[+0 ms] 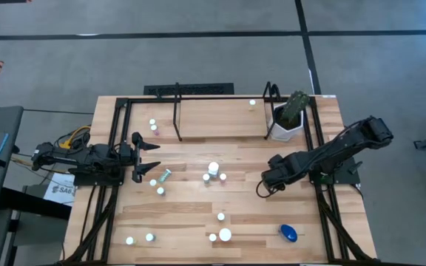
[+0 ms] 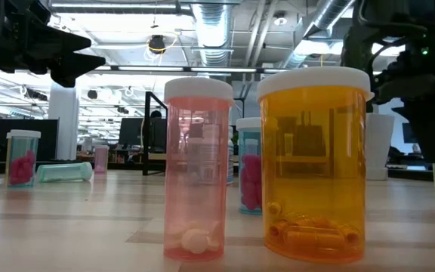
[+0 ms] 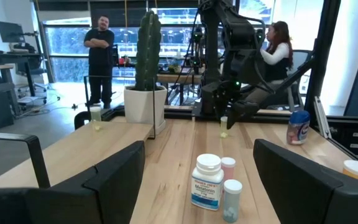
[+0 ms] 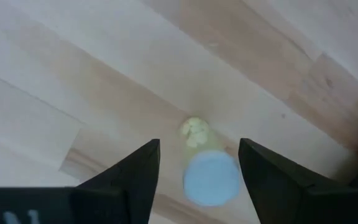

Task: Pick and place medicine bottles onto shelf by color
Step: Put the yellow pill bottle on the shelf

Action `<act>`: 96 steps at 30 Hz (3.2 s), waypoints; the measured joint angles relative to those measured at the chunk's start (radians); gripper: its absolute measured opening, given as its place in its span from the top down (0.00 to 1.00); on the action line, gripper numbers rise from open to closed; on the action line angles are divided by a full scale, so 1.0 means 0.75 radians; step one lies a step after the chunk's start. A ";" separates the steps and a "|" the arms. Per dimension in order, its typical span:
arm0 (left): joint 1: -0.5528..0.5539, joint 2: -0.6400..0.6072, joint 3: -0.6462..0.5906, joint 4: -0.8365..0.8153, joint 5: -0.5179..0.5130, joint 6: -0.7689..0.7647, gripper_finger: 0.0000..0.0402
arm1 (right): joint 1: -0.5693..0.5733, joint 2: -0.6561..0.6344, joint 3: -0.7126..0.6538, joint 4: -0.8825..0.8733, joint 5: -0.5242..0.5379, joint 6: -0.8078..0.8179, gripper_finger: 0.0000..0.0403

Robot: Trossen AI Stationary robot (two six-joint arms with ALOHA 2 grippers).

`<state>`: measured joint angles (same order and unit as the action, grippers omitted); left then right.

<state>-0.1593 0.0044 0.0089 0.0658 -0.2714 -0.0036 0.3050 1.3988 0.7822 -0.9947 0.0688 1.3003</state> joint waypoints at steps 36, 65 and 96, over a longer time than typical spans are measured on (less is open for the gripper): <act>0.000 0.000 0.000 0.000 -0.001 0.000 0.28 | -0.541 0.317 0.604 -0.170 0.015 -1.010 0.66; 0.000 0.000 0.000 0.000 0.000 0.000 0.28 | -1.122 0.475 0.848 -0.122 0.051 -2.236 0.63; 0.000 0.000 0.000 0.000 0.000 0.000 0.28 | -1.240 0.562 0.848 -0.001 0.063 -2.409 0.53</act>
<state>-0.1589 0.0044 0.0090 0.0661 -0.2714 -0.0036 -0.6247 1.8202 1.4185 -0.9955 0.1158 -0.5063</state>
